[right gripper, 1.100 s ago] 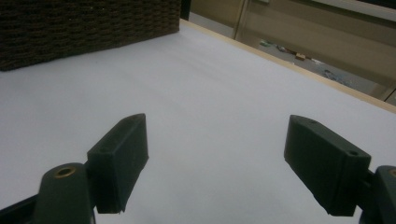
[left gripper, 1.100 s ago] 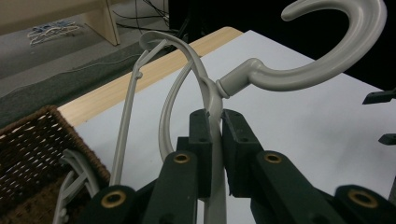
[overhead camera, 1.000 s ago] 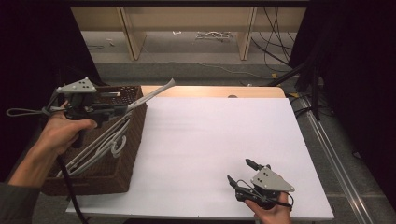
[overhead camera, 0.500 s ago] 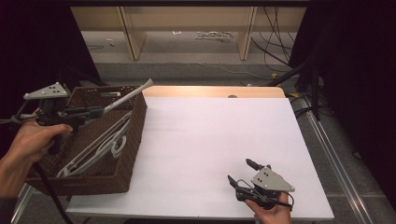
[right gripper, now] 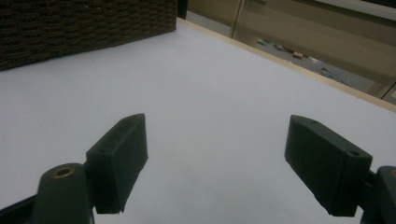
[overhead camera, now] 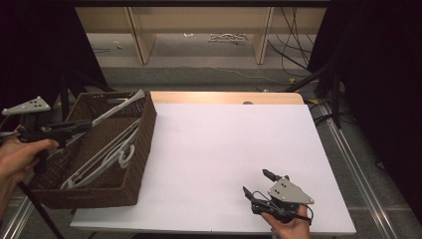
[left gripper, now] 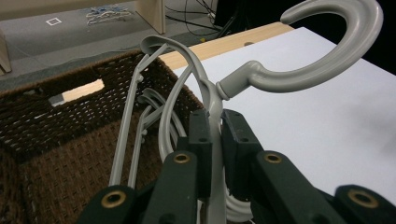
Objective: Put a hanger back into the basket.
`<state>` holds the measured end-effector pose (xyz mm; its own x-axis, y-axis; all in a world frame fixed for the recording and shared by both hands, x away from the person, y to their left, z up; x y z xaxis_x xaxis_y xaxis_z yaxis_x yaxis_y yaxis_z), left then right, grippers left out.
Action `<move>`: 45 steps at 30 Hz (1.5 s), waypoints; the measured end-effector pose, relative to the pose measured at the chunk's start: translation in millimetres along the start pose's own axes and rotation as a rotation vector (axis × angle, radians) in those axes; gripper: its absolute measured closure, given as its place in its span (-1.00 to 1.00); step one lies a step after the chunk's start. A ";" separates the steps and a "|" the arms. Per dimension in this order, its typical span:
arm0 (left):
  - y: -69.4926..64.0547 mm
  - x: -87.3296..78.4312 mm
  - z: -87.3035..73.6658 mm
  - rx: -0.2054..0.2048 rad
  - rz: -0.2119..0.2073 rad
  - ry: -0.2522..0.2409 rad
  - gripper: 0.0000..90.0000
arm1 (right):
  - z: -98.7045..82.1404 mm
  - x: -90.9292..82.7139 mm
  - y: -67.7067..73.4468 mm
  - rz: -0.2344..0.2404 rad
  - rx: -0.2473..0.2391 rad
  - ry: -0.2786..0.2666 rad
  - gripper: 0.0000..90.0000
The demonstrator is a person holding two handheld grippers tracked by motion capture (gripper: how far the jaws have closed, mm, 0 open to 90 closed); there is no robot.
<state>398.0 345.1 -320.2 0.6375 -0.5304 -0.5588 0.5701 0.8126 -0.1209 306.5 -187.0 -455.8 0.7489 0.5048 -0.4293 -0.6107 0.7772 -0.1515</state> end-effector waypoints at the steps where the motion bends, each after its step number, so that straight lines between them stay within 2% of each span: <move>1: 2.0 -0.3 -1.2 0.000 0.008 0.004 0.83 | -0.3 0.1 -0.2 -0.002 -0.002 0.002 -0.51; 4: 7.8 4.2 -5.7 -0.011 0.025 0.021 0.83 | 0.0 -0.2 -0.4 -0.001 0.003 -0.002 -0.50; 12: 15.6 31.6 -13.7 -0.037 0.017 0.059 0.83 | -0.4 0.1 -0.8 -0.002 0.006 0.003 -0.50; 19: 18.3 57.4 -21.7 -0.033 0.024 0.125 0.83 | -0.7 -0.5 -0.9 0.003 0.005 0.008 -0.50; 20: 19.3 57.9 -22.5 -0.013 0.024 0.144 0.84 | -0.7 -0.1 -0.9 0.000 0.004 0.004 -0.50; 25: 19.1 63.1 -27.9 0.015 0.020 0.189 0.84 | -0.5 0.1 -0.6 0.000 0.002 0.003 -0.50; 28: 23.3 64.2 -35.2 -0.002 0.023 0.207 0.83 | 0.0 -0.1 -0.6 -0.001 0.002 0.000 -0.50; 29: 25.2 64.9 -38.4 0.001 0.023 0.218 0.83 | -0.5 -0.8 0.5 0.011 0.012 0.015 -0.50; 32: 30.5 66.8 -47.9 0.001 0.031 0.250 0.83 | -0.3 0.2 -0.2 0.000 -0.003 0.003 -0.50; 36: 35.3 68.7 -56.3 -0.023 0.033 0.253 0.82 | -0.1 0.6 -0.6 -0.002 0.001 0.002 -0.50; 38: 37.9 69.1 -59.7 -0.014 0.033 0.271 0.81 | -0.3 0.6 -0.2 0.001 -0.002 0.005 -0.50; 41: 37.1 70.6 -62.3 -0.020 0.023 0.268 0.82 | 0.0 0.5 -0.5 -0.001 0.001 0.001 -0.50; 45: 32.7 75.0 -65.0 0.005 0.011 0.302 0.83 | 0.0 0.1 -0.3 0.000 -0.002 0.001 -0.50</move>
<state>430.8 347.6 -419.4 0.4610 -0.4248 -0.7791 0.5670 0.8164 -0.1096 306.7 -187.2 -455.9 0.7486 0.5043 -0.4304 -0.6112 0.7765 -0.1533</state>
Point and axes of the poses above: each handheld gripper's, and its own axes: x roughly forward along the jaws, z roughly out of its top, y roughly to its left, the point moved 4 cm from there along x, roughly forward along the jaws, and after that the axes turned 4 degrees about y, right-handed, at the moved point
